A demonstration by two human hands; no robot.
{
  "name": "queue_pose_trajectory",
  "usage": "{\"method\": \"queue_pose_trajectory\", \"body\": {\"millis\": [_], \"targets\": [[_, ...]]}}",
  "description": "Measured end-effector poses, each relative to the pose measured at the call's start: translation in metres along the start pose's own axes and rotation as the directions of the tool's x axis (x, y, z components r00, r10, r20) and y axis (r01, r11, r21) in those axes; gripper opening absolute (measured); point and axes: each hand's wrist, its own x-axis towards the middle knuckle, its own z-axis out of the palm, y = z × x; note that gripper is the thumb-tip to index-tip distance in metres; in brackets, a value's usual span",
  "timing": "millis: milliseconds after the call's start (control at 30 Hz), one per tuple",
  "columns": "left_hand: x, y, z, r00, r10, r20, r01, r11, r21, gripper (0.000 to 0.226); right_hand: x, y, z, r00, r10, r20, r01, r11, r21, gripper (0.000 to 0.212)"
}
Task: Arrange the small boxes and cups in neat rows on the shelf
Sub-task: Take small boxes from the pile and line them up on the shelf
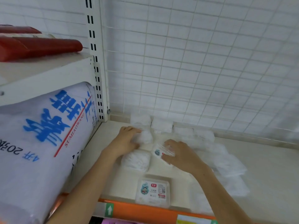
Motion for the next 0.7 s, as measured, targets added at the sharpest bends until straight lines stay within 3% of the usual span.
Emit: {"method": "queue_pose_trajectory", "body": {"millis": [100,200,300,467,600,700], "targets": [[-0.011,-0.007,-0.001,0.999,0.023,-0.043,-0.027,0.996,-0.091,0.044,0.004,0.006,-0.005,0.999,0.036,-0.013,-0.033,0.979,0.202,0.038],[-0.026,-0.008,-0.009,0.995,-0.067,-0.074,0.043,0.958,-0.285,0.019,0.007,0.008,-0.010,0.999,0.029,-0.027,-0.019,0.951,0.309,0.043],[-0.041,-0.002,-0.013,0.979,-0.189,-0.074,0.127,0.855,-0.502,0.028,0.012,0.007,-0.011,1.000,-0.001,-0.015,0.006,0.936,0.351,0.033],[-0.051,-0.004,-0.015,0.964,-0.224,-0.143,0.149,0.902,-0.406,0.028,0.022,0.000,-0.003,0.996,-0.088,-0.019,0.090,0.962,0.257,0.023],[-0.052,-0.014,-0.013,0.952,-0.157,-0.263,0.098,0.970,-0.222,0.017,0.023,-0.006,0.008,0.990,-0.136,-0.035,0.139,0.987,0.078,0.033],[-0.055,-0.015,-0.009,0.959,-0.125,-0.255,0.079,0.980,-0.182,0.037,0.022,-0.007,0.013,0.989,-0.135,0.065,0.145,0.970,-0.195,0.056]]}}
